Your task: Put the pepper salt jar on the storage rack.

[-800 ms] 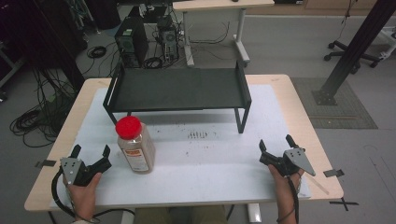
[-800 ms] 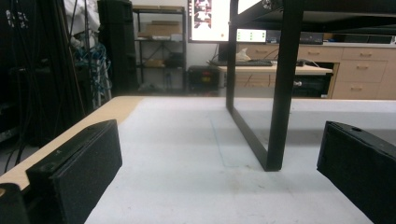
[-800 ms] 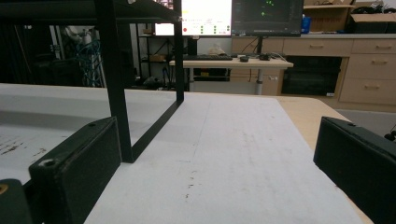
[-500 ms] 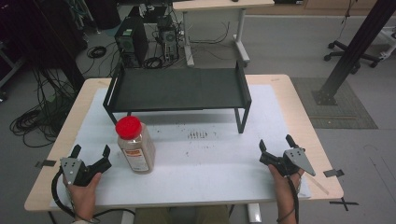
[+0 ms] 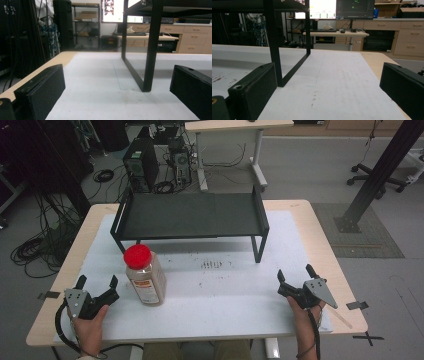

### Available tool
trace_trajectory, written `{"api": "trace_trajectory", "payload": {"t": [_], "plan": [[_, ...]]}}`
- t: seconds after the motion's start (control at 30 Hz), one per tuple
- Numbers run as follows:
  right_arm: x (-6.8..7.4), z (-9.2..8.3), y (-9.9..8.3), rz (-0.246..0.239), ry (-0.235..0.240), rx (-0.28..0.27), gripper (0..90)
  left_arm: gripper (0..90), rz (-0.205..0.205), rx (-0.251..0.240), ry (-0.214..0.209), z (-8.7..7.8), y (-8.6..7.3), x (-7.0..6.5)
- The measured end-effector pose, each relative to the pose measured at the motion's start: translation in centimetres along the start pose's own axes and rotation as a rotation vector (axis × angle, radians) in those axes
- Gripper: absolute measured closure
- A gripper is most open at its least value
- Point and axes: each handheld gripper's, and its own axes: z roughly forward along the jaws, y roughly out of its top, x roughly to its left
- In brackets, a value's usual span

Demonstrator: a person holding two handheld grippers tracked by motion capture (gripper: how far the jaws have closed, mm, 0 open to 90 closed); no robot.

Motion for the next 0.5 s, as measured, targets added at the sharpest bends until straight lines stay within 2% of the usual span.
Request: {"api": "trace_trajectory", "payload": {"t": [0.13,0.27,0.5], "plan": [[-0.01,-0.01,0.00,0.000,0.001,-0.002,1.3,0.2,-0.001,-0.001,0.001,0.00,0.00,0.00],[0.00,-0.01,0.00,-0.001,0.003,-0.003,1.2,0.2,-0.026,0.000,0.010,0.02,0.04,0.15],[0.00,-0.03,-0.01,-0.006,0.013,-0.005,1.2,0.2,-0.045,-0.006,0.018,0.02,0.33,0.37]]}}
